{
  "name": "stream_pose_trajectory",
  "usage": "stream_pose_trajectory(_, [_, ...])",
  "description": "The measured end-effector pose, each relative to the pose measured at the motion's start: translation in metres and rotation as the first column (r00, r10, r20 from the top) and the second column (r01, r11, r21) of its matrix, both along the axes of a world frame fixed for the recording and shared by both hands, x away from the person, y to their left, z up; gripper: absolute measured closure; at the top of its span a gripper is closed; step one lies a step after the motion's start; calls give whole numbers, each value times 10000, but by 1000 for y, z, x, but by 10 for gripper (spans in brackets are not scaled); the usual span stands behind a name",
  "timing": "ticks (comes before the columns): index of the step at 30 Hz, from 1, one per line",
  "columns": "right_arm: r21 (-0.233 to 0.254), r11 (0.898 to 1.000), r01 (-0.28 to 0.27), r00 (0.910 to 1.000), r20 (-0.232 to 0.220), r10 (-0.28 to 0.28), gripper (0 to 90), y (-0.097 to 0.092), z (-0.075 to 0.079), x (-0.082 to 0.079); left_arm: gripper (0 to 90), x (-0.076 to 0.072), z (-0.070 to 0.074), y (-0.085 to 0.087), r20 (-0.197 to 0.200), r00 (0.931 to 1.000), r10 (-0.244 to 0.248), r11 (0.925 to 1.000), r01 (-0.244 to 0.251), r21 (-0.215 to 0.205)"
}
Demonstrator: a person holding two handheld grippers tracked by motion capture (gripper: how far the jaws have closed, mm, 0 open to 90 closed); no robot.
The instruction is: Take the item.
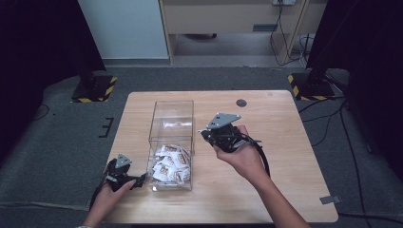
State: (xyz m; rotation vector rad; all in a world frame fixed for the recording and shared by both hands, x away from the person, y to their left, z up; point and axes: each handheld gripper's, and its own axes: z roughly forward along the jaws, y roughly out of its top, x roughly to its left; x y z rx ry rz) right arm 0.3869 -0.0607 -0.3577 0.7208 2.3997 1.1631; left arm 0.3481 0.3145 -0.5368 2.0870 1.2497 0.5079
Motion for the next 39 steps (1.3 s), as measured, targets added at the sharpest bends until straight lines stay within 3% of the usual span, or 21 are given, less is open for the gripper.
stream_pose_trajectory(21, [23,9994,350,9993,110,-350,896,-18,1,6,0,0,0,0,-1,10000,3,10000,-3,-2])
stream_pose_trajectory(39, [-97,9924,1225,9922,251,-1222,896,-54,-6,25,0,0,0,0,3,10000,7,10000,-7,0])
